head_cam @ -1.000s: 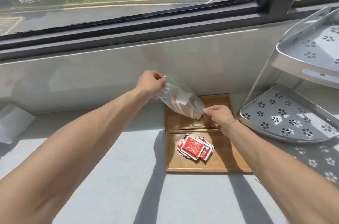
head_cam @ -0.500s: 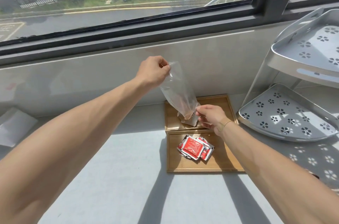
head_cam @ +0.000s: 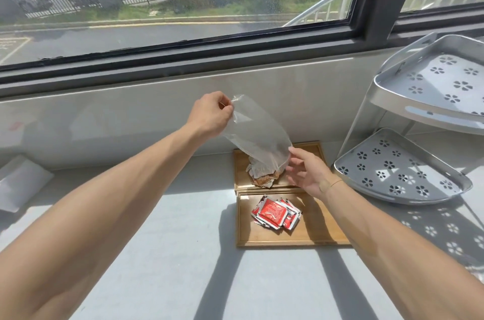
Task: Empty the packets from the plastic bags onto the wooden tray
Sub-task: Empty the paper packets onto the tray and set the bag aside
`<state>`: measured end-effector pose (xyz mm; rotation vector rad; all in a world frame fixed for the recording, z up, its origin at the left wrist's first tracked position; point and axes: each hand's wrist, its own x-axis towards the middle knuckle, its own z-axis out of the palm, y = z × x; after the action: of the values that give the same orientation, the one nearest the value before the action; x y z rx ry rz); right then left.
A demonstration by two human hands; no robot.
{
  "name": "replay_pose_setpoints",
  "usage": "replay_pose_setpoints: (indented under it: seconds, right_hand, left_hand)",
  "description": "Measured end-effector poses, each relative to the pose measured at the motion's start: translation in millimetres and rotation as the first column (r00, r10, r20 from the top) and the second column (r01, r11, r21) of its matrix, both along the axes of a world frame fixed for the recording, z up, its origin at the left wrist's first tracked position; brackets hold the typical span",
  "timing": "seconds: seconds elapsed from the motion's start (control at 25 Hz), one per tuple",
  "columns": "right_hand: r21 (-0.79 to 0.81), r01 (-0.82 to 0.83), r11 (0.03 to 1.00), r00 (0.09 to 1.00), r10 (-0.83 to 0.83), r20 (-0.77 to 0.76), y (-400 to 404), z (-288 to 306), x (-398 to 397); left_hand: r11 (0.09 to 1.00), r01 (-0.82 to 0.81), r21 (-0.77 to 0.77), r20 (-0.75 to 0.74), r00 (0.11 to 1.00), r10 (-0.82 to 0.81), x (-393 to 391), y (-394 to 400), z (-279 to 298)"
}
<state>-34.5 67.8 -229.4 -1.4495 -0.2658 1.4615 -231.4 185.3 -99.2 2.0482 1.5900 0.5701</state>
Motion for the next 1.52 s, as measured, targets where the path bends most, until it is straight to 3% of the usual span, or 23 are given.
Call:
replay_pose_setpoints:
  seconds: [0.2,0.28,0.44,0.6,0.8,1.04,1.24,1.52]
  right_hand:
    - [0.082,-0.021,0.996,0.993,0.030,-0.117,-47.9,24.6,19.5]
    - [0.098,-0.015,0.995,0.996,0.023,-0.082,-75.4,34.7,25.7]
    - [0.162,0.043,0.986,0.999,-0.043,-0.009,-130.5,43.8,39.9]
    - [0.079,-0.036,0.996,0.981,0.020,0.195,-187.4,36.4,58.4]
    - [0.012,0.107,0.994,0.951,-0.106,0.290,-284.3,23.5,90.9]
    - [-0.110,0.245,0.963,0.906,-0.187,0.379,-426.5,5.1,131.9]
    - [-0.235,0.415,0.879,0.876,-0.316,0.363,-509.7,-21.8,154.2]
    - [-0.397,0.387,0.832,0.874,-0.195,0.445,-563.0,-53.4,173.4]
  left_hand:
    - [0.978,0.006,-0.208,0.225,0.974,0.042,-21.5,-45.2,-21.9]
    - [0.957,0.055,-0.286,0.303,0.952,0.036,-24.8,-72.8,-33.8]
    - [0.954,0.080,-0.288,0.325,0.946,0.019,-17.1,-125.8,-59.1]
    - [0.920,0.054,-0.389,0.361,0.927,0.098,8.7,-174.3,-76.9]
    - [0.831,0.179,-0.526,0.439,0.894,0.085,62.0,-238.8,-94.5]
    - [0.806,0.348,-0.480,0.397,0.905,-0.154,152.6,-315.0,-118.6]
    - [0.781,0.505,-0.366,0.218,0.863,-0.456,235.2,-368.7,-140.8]
    - [0.737,0.586,-0.337,0.048,0.792,-0.608,304.7,-409.7,-180.7]
